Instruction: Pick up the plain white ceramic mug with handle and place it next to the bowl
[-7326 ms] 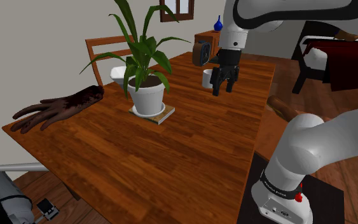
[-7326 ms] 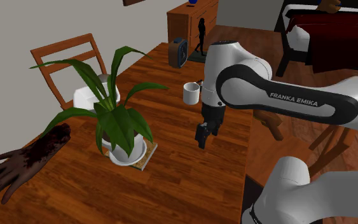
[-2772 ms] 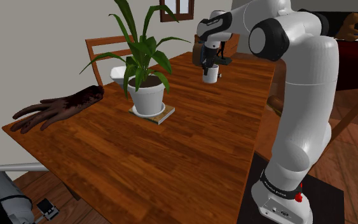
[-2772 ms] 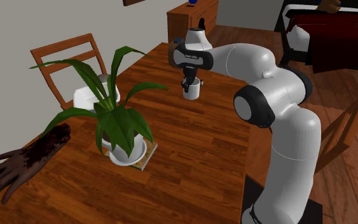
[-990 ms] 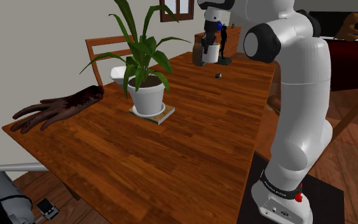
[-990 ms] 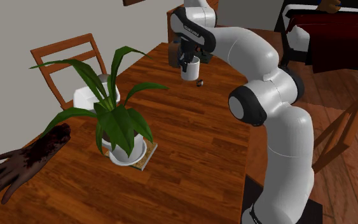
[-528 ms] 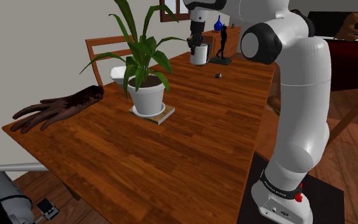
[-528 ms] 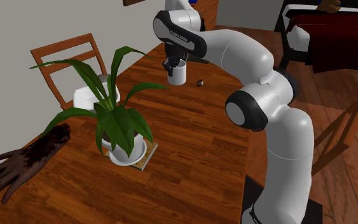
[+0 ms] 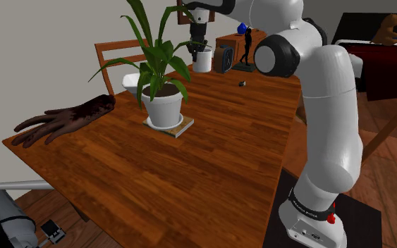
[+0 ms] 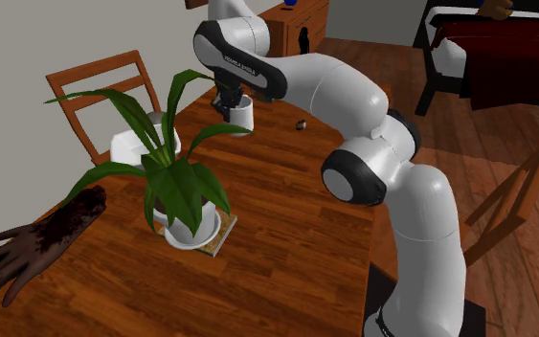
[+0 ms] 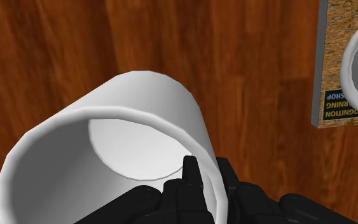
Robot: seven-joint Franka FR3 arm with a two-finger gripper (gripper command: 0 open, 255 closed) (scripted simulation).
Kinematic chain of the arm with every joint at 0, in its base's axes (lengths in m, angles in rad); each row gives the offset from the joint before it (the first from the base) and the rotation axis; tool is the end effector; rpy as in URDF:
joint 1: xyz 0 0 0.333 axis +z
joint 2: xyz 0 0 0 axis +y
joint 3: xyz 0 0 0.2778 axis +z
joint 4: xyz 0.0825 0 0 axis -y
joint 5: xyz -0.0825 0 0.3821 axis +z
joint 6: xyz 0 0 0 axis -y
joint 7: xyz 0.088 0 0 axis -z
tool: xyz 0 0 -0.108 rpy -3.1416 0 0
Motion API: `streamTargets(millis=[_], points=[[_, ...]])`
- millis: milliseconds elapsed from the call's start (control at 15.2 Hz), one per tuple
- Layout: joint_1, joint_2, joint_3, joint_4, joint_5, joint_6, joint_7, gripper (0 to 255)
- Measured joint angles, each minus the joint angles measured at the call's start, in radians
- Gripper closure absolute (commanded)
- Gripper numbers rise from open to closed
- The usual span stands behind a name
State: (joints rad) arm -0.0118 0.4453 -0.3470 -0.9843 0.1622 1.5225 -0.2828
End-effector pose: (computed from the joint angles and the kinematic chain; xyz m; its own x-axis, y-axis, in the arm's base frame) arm 0.6359 -0.1555 0.5955 0.9934 -0.0175 0.1134 -0.0198 -0.9996 0.0194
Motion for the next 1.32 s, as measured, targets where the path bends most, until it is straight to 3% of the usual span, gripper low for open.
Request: streamTargets(millis=[264,1320], points=[[0.034,0.053,0.017,0.076,0.002,-0.022,0.061,255],[0.095,-0.045,0.015,-0.298,-0.029,0.254,0.065,255]])
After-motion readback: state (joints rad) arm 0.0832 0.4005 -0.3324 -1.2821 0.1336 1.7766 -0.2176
